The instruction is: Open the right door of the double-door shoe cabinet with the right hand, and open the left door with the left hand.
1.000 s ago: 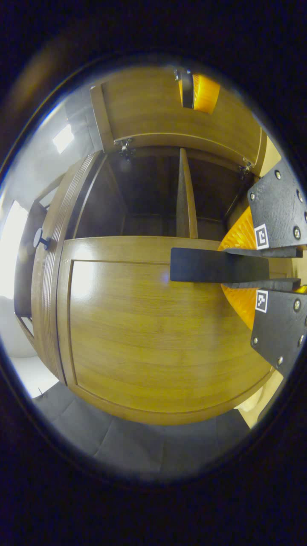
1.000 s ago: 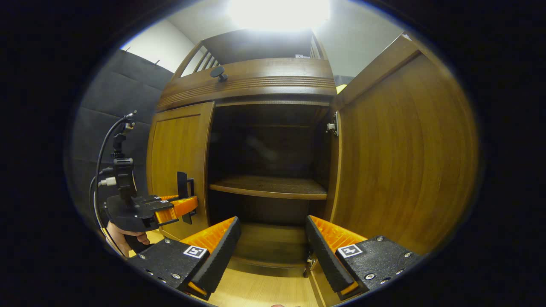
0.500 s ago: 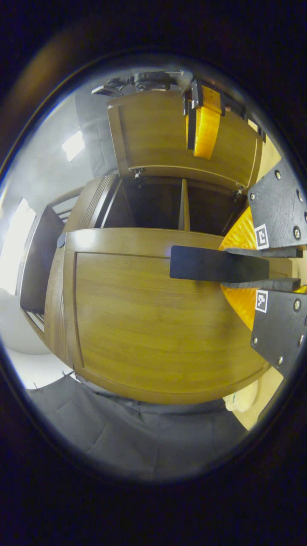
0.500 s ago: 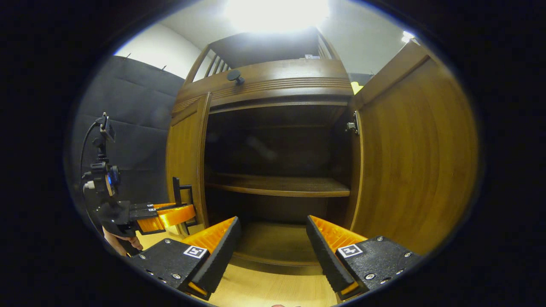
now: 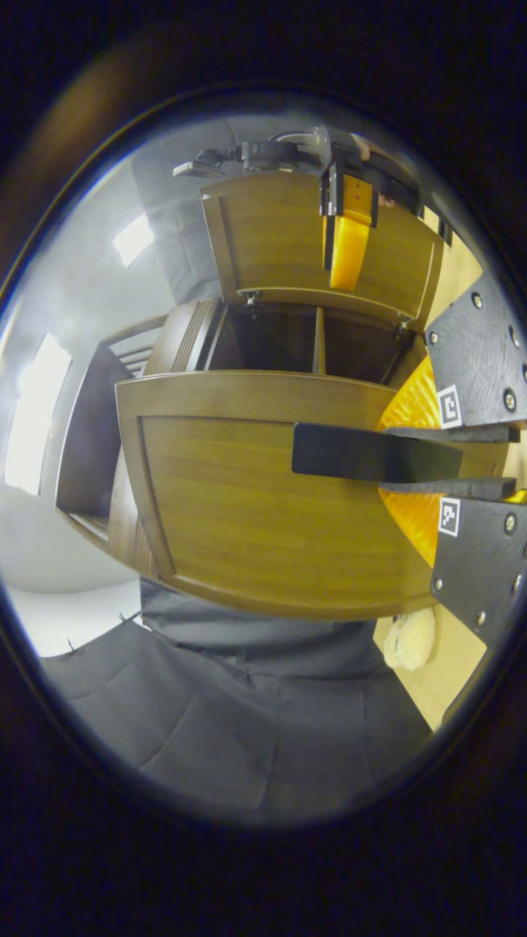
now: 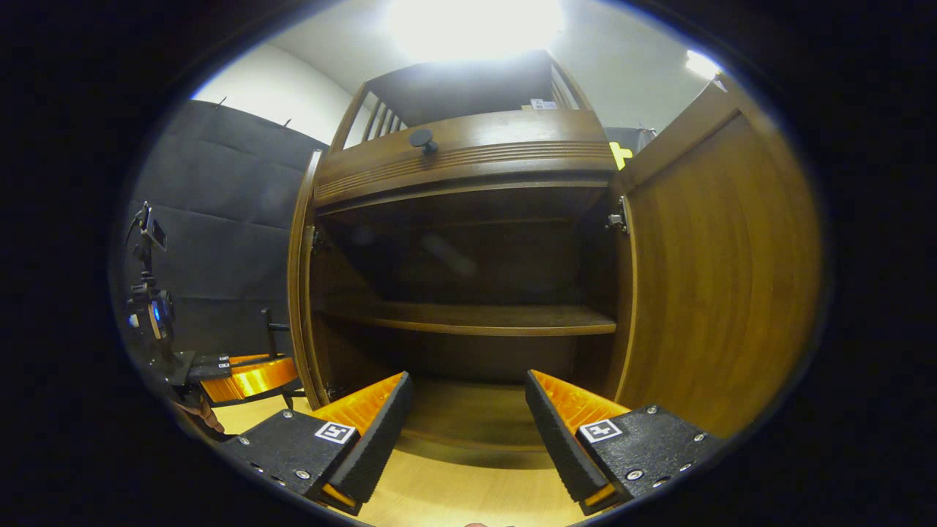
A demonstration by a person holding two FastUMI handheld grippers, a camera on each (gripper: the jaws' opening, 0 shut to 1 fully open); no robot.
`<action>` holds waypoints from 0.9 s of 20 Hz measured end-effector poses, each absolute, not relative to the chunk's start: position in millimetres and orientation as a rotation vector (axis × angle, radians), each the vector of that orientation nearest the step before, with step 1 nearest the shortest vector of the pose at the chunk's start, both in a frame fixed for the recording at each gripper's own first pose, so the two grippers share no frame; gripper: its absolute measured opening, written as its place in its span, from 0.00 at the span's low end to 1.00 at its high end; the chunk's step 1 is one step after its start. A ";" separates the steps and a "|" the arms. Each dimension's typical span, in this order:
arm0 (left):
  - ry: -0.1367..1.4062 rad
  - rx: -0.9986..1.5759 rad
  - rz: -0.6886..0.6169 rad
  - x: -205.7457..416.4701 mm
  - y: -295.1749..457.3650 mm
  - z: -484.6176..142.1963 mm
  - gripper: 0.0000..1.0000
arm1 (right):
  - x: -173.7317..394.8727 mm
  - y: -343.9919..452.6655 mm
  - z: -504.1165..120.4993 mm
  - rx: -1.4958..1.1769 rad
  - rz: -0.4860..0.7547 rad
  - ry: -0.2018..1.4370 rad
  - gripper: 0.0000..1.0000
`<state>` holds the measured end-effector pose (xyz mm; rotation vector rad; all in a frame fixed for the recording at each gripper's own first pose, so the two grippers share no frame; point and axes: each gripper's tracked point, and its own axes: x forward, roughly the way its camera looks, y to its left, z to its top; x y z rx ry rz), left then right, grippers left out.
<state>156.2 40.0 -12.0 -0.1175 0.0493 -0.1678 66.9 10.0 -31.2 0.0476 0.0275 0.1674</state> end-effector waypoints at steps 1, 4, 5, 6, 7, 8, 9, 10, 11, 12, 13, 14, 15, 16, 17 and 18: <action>0.045 -0.110 -0.154 149.5 42.4 -7.6 0.25 | 62.0 17.4 -32.5 0.044 0.183 0.029 0.95; 0.032 -0.097 -0.117 146.2 46.0 -1.0 0.25 | 53.3 36.6 -37.5 0.034 0.221 0.041 0.96; 0.024 -0.097 -0.106 146.9 46.9 1.1 0.25 | 56.3 37.6 -40.4 0.034 0.227 0.047 0.95; 0.020 -0.098 -0.096 147.3 47.7 1.8 0.21 | 58.4 38.5 -42.9 0.032 0.230 0.052 0.95; 0.013 -0.100 -0.085 146.9 49.0 1.4 0.16 | 57.6 39.8 -43.6 0.030 0.233 0.056 0.95; 0.010 -0.099 -0.073 149.0 50.3 0.9 0.12 | 56.6 41.3 -43.2 0.028 0.236 0.057 0.95; 0.006 -0.098 -0.059 149.7 51.4 0.5 0.18 | 55.9 44.1 -43.1 0.027 0.240 0.055 0.95; 0.003 -0.092 -0.041 150.7 53.1 -1.0 0.18 | 55.9 47.0 -43.6 0.029 0.245 0.053 0.95; 0.000 -0.080 -0.019 152.2 55.7 -2.2 0.24 | 53.2 50.8 -41.6 0.033 0.248 0.051 0.95; -0.006 -0.067 -0.005 156.8 56.1 -5.4 0.12 | 52.0 56.2 -39.2 0.037 0.250 0.046 0.95; -0.004 -0.046 0.007 156.7 58.0 -9.5 0.18 | 53.0 62.2 -39.4 0.039 0.251 0.044 0.95; -0.007 -0.025 0.017 155.0 60.1 -8.6 0.17 | 53.9 65.1 -39.8 0.037 0.251 0.045 0.95; -0.011 -0.012 0.012 155.9 58.2 -3.7 0.20 | 53.5 65.7 -42.3 0.034 0.248 0.046 0.95; -0.015 0.003 0.008 155.2 57.6 -1.1 0.17 | 54.4 65.8 -43.3 0.029 0.243 0.047 0.96; -0.016 0.018 0.015 154.1 59.1 0.5 0.22 | 55.4 65.7 -44.9 0.025 0.236 0.049 0.95; -0.014 0.027 0.031 156.1 60.4 1.0 0.22 | 56.3 65.7 -45.8 0.023 0.228 0.050 0.95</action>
